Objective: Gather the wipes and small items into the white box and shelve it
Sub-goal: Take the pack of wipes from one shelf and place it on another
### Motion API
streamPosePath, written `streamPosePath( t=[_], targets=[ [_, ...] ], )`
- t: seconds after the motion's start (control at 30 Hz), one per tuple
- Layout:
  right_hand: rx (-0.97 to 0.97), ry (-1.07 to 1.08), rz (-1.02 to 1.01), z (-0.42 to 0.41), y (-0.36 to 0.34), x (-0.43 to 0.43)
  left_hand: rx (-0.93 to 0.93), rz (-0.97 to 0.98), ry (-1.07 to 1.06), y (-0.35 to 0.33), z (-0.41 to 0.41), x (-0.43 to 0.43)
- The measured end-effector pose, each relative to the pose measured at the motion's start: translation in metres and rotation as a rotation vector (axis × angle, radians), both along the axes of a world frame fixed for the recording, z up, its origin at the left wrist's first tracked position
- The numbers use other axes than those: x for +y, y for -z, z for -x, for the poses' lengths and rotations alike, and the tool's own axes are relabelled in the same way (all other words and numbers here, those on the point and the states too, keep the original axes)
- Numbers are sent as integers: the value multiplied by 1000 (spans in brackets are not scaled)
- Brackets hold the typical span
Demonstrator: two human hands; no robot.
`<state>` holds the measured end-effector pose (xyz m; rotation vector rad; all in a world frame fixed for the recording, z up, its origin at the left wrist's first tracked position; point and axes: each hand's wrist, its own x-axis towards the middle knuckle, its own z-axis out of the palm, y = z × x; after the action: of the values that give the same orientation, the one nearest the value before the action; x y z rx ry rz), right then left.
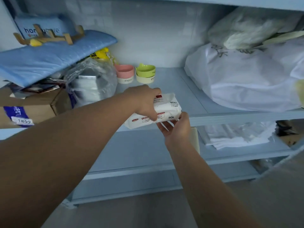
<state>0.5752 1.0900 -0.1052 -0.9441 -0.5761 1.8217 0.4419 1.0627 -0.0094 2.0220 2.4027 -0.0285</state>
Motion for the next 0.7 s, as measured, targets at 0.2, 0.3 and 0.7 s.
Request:
streamPosePath(
  t=[0.2, 0.3, 0.7],
  targets=[
    [-19, -26, 94, 10, 35, -51, -31, 44, -41, 37, 9, -50],
    [-47, -50, 141, 17, 53, -62, -55, 71, -82, 57, 16, -64],
    [-63, -185, 276, 53, 141, -74, -109, 156, -261, 135, 41, -93]
  ],
)
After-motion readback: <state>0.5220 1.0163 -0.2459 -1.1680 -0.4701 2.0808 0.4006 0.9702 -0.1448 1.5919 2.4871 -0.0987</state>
